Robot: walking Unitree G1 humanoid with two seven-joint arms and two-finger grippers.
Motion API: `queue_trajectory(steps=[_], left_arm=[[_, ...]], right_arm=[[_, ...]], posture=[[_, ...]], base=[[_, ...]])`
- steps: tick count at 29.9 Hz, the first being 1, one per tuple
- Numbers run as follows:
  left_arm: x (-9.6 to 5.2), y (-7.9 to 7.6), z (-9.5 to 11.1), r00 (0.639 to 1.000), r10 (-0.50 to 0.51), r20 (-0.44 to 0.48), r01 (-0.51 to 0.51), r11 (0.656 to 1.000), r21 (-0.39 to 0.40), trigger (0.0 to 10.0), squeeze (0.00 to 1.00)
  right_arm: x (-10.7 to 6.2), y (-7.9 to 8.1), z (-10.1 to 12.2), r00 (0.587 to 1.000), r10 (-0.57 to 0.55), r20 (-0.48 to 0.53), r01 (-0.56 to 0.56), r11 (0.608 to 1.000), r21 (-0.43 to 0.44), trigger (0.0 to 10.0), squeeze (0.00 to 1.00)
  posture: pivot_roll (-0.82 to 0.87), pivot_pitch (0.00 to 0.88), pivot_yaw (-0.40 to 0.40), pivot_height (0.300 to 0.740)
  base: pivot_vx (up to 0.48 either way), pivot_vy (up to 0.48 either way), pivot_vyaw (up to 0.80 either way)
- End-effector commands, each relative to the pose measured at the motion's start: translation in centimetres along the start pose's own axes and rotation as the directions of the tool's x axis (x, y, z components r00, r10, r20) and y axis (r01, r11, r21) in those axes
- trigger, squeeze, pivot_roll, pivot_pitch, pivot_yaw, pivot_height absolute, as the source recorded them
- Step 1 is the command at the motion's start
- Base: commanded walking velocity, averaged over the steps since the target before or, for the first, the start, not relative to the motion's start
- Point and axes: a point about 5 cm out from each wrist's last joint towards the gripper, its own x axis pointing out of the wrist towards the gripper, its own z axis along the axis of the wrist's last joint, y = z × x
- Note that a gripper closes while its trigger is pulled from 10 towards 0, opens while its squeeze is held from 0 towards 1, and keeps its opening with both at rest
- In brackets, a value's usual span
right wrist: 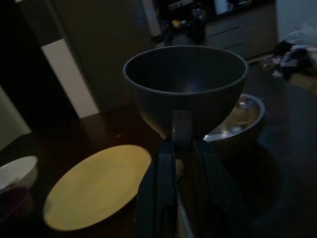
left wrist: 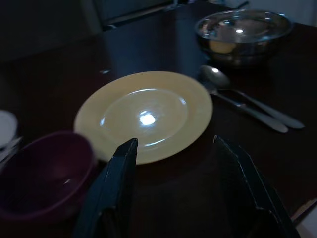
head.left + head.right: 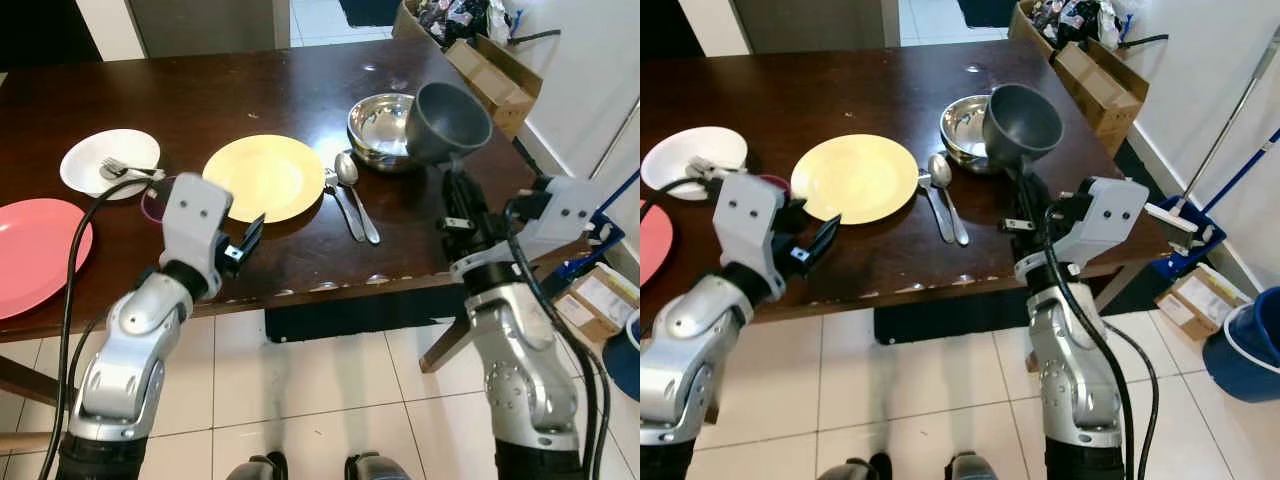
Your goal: Setting the table
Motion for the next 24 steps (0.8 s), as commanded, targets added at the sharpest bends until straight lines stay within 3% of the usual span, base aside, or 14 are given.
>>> queue_trajectory(steps=[1, 15, 18, 24], left_arm=[[-0.5, 0.4, -0.4, 0.999, 0.046, -0.018, -0.047, 0.999, -0.016, 10.0, 0.09], [-1.3, 1.2, -1.0, 0.994, 0.098, -0.04, -0.098, 0.995, -0.008, 10.0, 0.09], [-1.3, 1.0, -1.1, 0.996, 0.084, -0.043, -0.084, 0.996, -0.005, 10.0, 0.15], [-1.4, 1.0, -1.1, 0.996, 0.082, -0.042, -0.082, 0.997, -0.004, 10.0, 0.15]], right_arm=[[-0.2, 0.4, 0.0, 1.0, 0.014, -0.003, -0.014, 1.0, -0.007, 10.0, 0.0], [-0.1, 0.5, -0.4, 0.998, 0.037, -0.051, -0.038, 0.999, -0.015, 10.0, 0.0], [-0.3, 0.6, -0.8, 0.997, 0.039, -0.072, -0.04, 0.999, -0.005, 10.0, 0.0], [-0.4, 0.9, -1.2, 0.995, 0.047, -0.091, -0.046, 0.999, 0.01, 10.0, 0.0]], posture=[[-0.13, 0.077, 0.038, 0.74], [-0.12, 0.058, 0.039, 0.74], [-0.12, 0.059, 0.041, 0.74], [-0.11, 0.063, 0.039, 0.74]], base=[[0.0, 0.0, 0.0], [0.0, 0.0, 0.0], [-0.445, 0.0, 0.0], [-0.477, 0.0, 0.0]])
